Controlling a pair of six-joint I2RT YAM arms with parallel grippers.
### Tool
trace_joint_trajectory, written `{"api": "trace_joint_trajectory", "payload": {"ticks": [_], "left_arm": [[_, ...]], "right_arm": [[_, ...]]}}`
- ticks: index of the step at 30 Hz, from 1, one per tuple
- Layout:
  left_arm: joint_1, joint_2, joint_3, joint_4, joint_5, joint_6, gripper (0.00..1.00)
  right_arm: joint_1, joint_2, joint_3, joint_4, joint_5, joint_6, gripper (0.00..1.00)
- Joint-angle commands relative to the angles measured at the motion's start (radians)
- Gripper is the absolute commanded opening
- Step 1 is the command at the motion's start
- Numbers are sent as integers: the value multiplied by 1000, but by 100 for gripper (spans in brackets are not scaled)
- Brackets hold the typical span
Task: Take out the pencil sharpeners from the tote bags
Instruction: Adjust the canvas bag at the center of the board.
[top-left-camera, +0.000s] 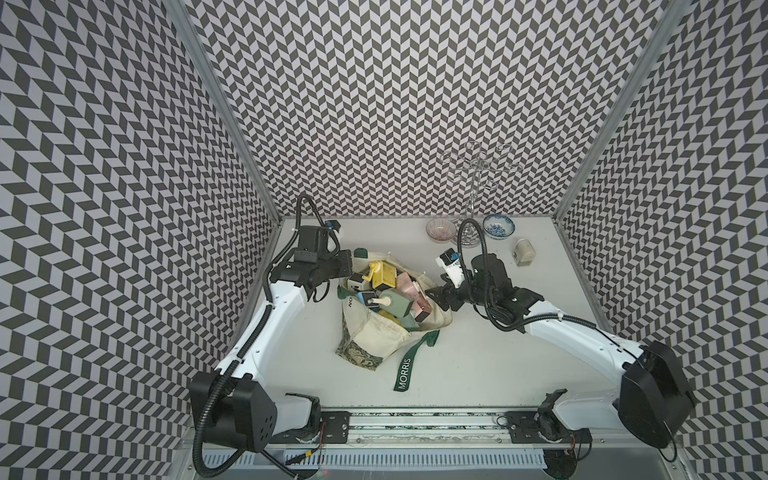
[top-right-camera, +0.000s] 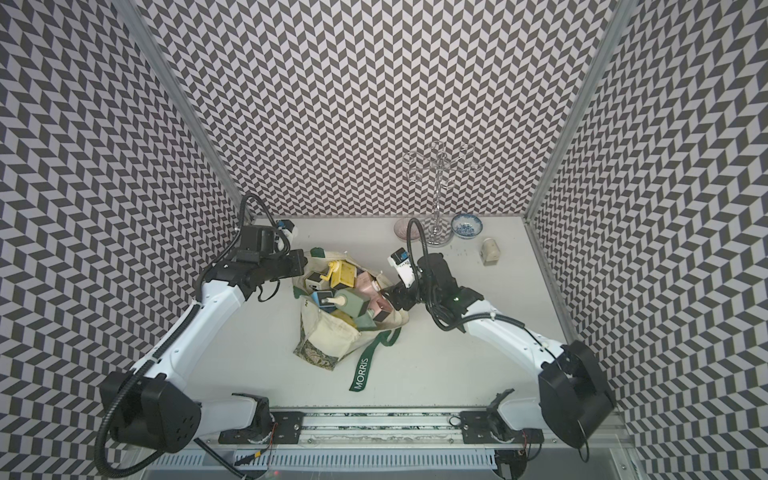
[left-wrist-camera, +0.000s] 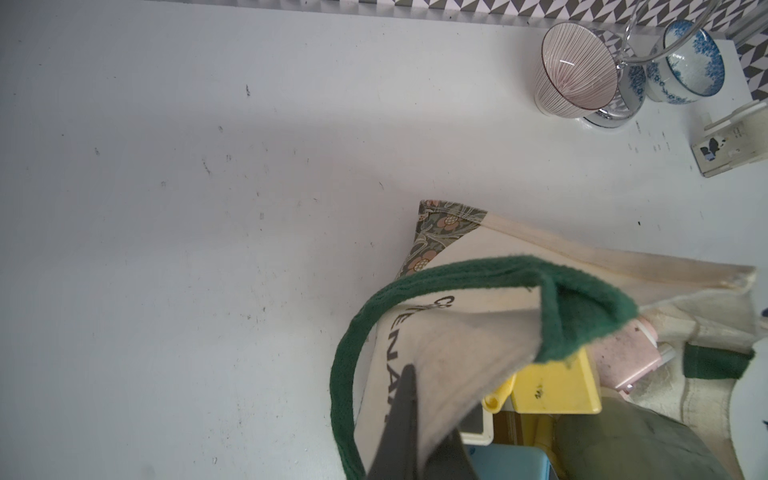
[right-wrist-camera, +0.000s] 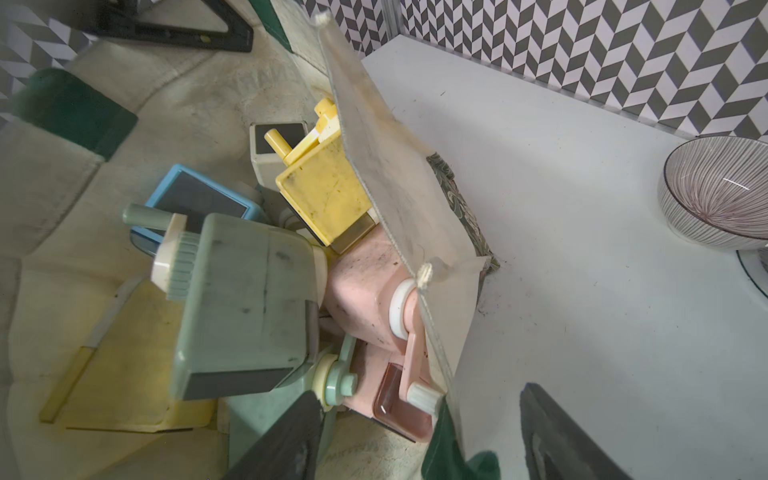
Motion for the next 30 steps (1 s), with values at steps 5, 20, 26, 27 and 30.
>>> {"api": "trace_joint_trajectory", "payload": {"ticks": [5, 20, 26, 27, 30], "left_arm": [[9, 71, 169, 121, 30, 91, 0], [77, 381, 582, 222, 285, 86, 0], [103, 353, 508, 229, 365, 49, 0], [114, 329, 467, 262, 375, 27, 0], [140, 279, 389, 320, 399, -8, 0]], "right_arm": [[5, 175, 147, 28, -8, -23, 51], [193, 102, -34, 227, -150, 82, 0], [196, 91, 10, 118, -24, 25, 18], [195, 90, 24, 90, -15, 15, 30], [196, 65, 42, 59, -38, 31, 53]]}}
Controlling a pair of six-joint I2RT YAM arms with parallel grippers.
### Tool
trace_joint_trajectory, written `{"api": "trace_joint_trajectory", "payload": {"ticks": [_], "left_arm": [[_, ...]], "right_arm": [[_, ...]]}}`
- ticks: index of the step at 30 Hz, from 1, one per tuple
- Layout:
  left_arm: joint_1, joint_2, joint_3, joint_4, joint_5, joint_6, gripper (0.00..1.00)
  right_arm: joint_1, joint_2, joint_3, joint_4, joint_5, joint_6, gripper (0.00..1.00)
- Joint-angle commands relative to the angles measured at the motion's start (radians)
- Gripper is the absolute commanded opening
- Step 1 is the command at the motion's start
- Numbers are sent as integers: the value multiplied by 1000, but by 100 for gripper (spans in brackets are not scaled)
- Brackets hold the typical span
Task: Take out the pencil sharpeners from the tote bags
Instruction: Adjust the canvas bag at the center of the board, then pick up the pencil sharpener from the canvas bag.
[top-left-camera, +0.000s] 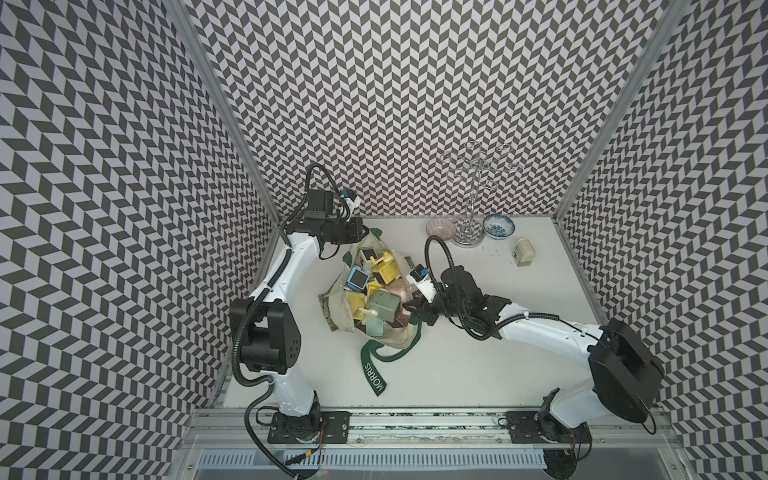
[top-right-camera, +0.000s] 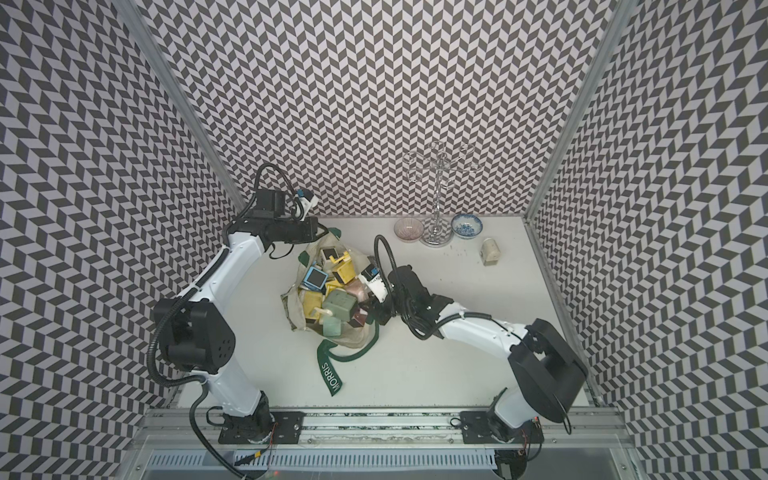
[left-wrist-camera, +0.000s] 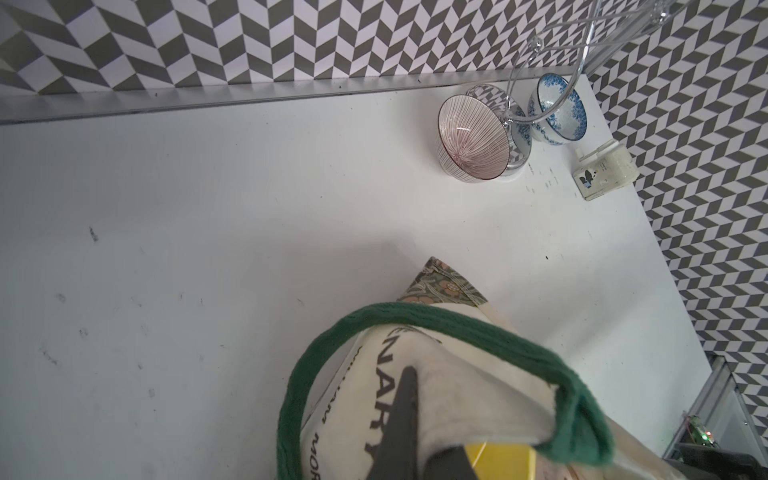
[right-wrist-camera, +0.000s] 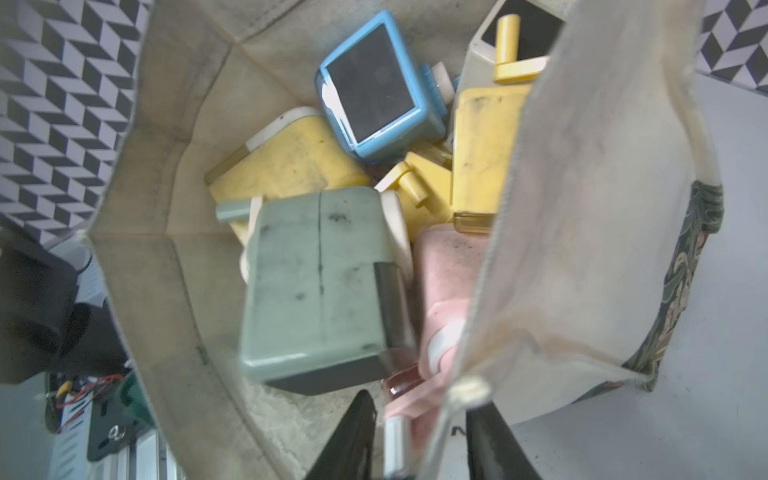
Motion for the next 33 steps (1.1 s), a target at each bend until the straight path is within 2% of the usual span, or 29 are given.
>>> {"api": "trace_joint_trajectory", "payload": {"ticks": [1, 7, 10, 13, 15, 18, 21, 27, 33], "left_arm": [[59, -127, -14, 293, 47, -58, 0], [81, -163, -119, 375, 63, -116, 0], [89, -160, -145, 405, 110, -145, 0], [90, -160, -147, 402, 124, -152, 0], [96, -164, -153, 406, 124, -159, 0], [101, -168, -160, 407, 129, -162, 0], [103, -175, -165, 405, 122, -157, 0], [103, -181, -169, 391, 104, -139, 0], [110, -186, -170, 383, 94, -137, 0]], "right_arm": [[7, -64, 39, -54, -27, -1, 56], [8, -204, 39, -84, -20, -13, 63], [9, -258, 0, -46, -89, -64, 64], [16, -249, 16, -85, -189, -159, 61], [21, -227, 48, -151, -275, -291, 61], [21, -179, 91, -243, -321, -522, 62], [25, -89, 201, -389, -290, -717, 66], [78, 77, 432, -666, -163, -917, 78], [118, 194, 547, -734, -48, -962, 80]]}}
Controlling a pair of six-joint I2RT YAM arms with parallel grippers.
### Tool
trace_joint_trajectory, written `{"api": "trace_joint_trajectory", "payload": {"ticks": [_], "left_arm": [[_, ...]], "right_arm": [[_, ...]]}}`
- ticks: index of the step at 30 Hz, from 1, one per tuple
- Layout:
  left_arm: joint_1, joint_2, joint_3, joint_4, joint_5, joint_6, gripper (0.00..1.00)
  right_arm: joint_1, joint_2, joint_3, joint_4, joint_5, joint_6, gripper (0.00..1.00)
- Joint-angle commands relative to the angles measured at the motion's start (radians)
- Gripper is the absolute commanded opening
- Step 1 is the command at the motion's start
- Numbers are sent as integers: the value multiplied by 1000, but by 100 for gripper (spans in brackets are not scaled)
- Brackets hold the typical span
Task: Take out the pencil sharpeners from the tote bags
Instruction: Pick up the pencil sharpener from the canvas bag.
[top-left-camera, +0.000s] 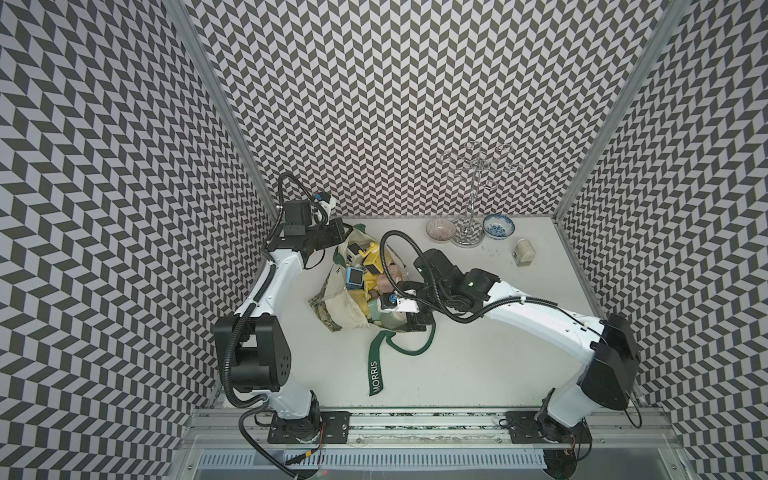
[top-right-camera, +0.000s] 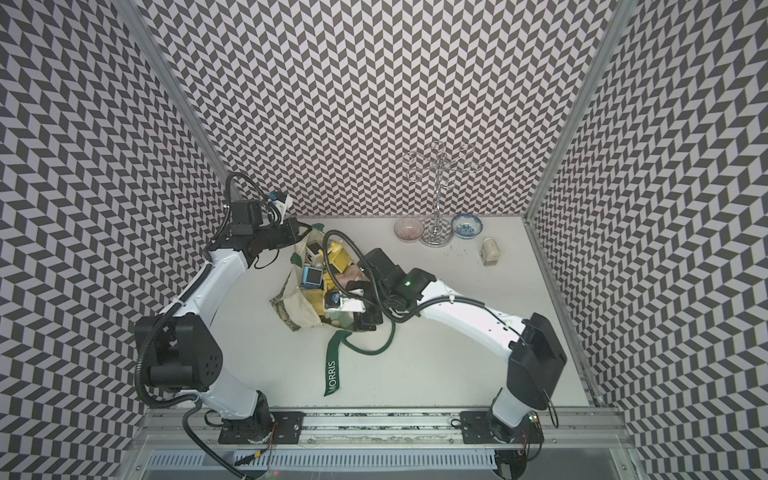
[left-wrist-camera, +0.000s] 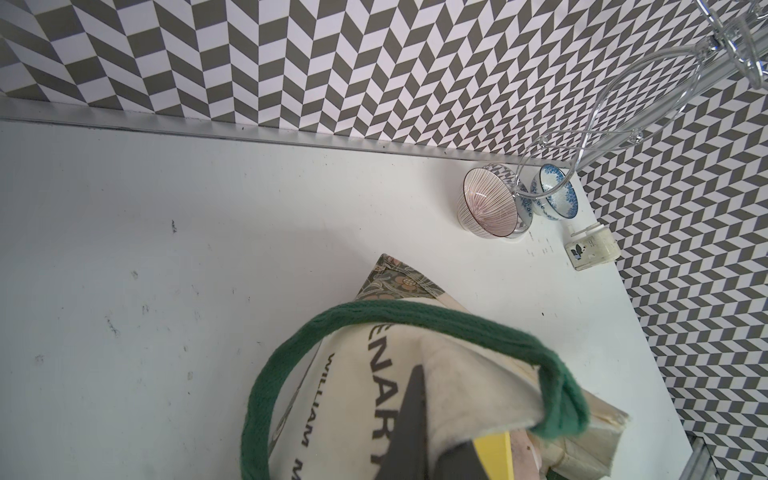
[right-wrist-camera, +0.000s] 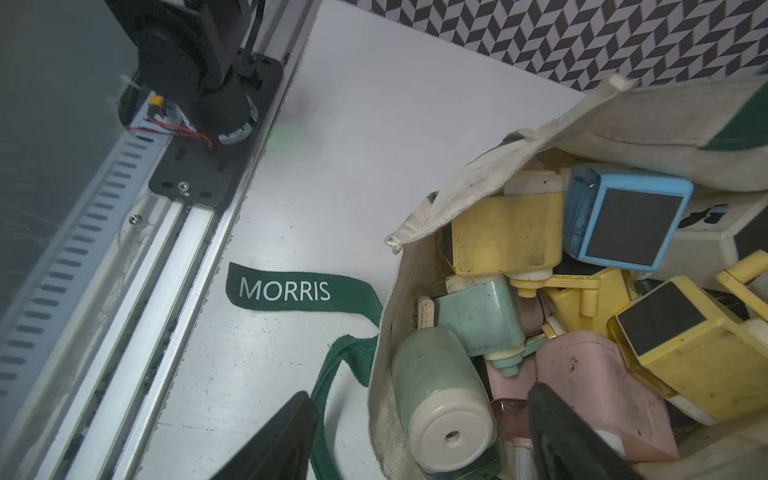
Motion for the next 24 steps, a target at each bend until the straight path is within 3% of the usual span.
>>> {"api": "trace_joint_trajectory", "payload": {"ticks": [1, 10, 24], "left_arm": [[14, -79, 23, 151, 29, 8, 0], [17, -84, 22, 152, 31, 9, 0], [18, -88, 20, 148, 27, 11, 0]], "right_arm": [[16, 59, 63, -89, 73, -103, 80], [19, 162, 101, -100, 219, -107, 77], [28, 247, 103, -46, 249, -100, 69]]}}
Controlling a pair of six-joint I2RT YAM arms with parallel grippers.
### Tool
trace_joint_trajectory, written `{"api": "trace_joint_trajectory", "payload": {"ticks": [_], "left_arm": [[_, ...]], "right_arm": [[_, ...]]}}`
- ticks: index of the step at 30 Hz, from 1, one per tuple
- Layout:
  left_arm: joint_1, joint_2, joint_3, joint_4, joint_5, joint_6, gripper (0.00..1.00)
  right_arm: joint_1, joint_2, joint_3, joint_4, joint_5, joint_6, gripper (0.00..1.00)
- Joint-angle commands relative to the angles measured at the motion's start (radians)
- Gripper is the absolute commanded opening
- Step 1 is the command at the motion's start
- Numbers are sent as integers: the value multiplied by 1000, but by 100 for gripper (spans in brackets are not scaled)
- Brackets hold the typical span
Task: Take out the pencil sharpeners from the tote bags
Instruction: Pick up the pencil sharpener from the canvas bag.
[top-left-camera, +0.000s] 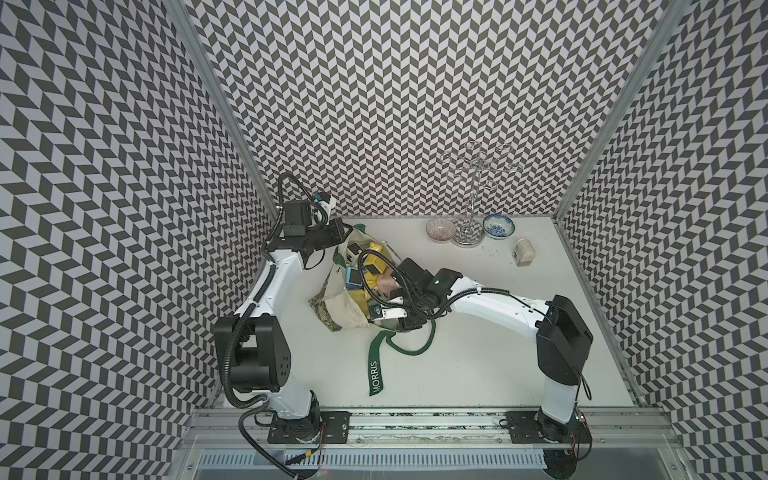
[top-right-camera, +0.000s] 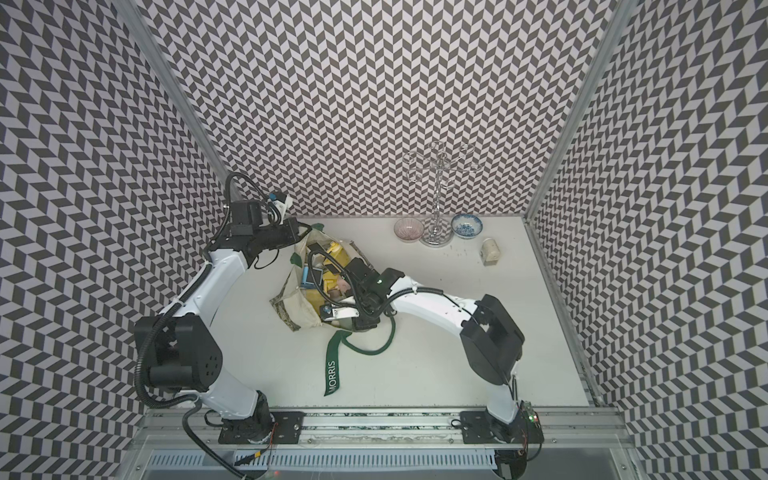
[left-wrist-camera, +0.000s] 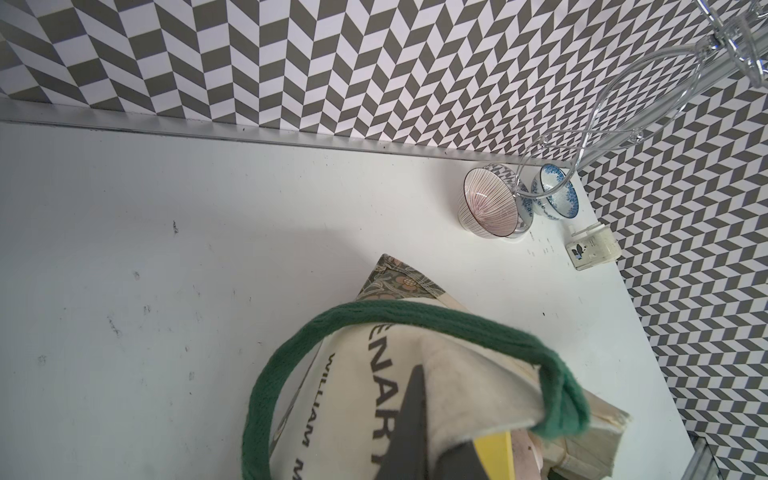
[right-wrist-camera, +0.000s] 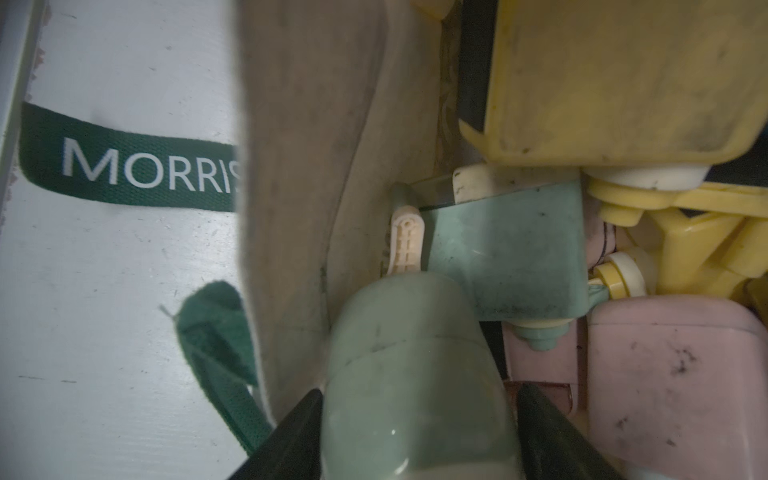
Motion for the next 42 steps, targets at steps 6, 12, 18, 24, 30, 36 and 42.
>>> {"api": "trace_joint_trajectory", "payload": {"ticks": [6, 12, 18, 24, 30, 36, 42], "left_arm": [[19, -84, 25, 137, 13, 11, 0], [18, -87, 27, 129, 1, 16, 0], [18, -85, 28, 126, -6, 17, 0], [17, -74, 35, 112, -12, 16, 0], [19, -76, 36, 109, -14, 15, 0], [19, -78, 39, 103, -28, 13, 0], [22, -78, 41, 100, -32, 8, 0]], "right_arm": [[16, 41, 10, 36, 17, 4, 59], [16, 36, 7, 38, 8, 24, 46], [16, -33, -24, 83, -29, 64, 38], [-6, -168, -131, 222, -152, 129, 33], [-53, -284, -219, 349, -220, 213, 28], [-126, -411, -325, 492, -303, 326, 24], [-276, -577, -491, 817, -398, 573, 24]]}}
